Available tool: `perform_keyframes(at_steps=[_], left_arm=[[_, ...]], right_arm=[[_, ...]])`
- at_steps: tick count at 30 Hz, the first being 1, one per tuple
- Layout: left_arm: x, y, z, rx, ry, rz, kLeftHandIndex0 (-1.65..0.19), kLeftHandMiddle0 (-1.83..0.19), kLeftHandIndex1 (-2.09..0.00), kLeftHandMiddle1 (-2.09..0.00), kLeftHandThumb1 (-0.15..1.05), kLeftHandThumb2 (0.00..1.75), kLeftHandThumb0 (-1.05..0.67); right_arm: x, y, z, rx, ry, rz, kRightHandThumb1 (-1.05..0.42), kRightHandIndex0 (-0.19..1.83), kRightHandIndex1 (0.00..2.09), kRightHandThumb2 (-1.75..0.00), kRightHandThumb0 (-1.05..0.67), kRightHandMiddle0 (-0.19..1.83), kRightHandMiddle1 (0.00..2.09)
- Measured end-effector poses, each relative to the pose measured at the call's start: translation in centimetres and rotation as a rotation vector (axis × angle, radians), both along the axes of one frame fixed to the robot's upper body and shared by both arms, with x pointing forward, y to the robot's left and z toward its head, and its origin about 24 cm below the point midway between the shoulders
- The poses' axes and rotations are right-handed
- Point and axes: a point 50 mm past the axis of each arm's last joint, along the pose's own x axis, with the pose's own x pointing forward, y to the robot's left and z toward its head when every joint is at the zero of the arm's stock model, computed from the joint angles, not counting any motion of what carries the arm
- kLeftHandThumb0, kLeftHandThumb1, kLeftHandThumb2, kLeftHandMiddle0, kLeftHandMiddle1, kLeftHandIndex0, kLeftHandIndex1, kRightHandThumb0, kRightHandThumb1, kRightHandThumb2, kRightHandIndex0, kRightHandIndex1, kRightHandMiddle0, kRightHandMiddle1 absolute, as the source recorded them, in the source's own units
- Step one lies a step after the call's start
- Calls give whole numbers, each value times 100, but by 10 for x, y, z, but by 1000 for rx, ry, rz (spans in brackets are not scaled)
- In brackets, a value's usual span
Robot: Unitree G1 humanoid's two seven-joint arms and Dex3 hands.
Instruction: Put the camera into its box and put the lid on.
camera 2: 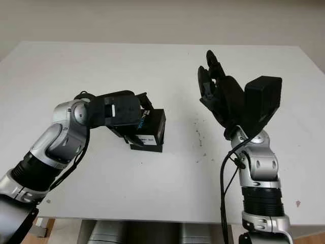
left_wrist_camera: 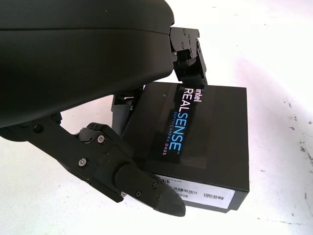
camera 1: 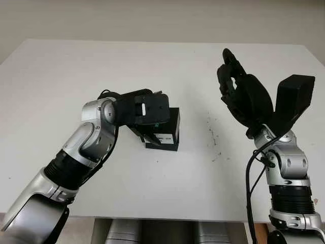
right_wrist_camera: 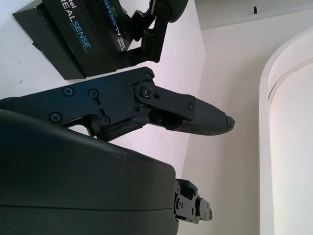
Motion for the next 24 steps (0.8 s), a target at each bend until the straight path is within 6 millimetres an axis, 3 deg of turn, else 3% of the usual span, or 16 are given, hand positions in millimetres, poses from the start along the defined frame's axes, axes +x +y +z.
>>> perform_keyframes(at_steps=[14, 19, 24], left_arm=[[5, -8, -6, -8, 79, 64, -29, -37, -174, -167, 105, 22, -30], [4, -11, -6, -18, 106, 98, -27, -51, -176, -191, 105, 22, -30], [4, -13, -6, -33, 142, 119, -22, -52, -181, -194, 105, 23, -30]], right_arm=[[1, 1, -3, 1, 8, -8, -105, -18, 5, -66, -65, -17, 5], [1, 1, -3, 6, 8, -10, -105, -19, 5, -68, -64, -18, 5], [1, 2, -3, 4, 9, -4, -105, -19, 4, -67, -65, -18, 5]])
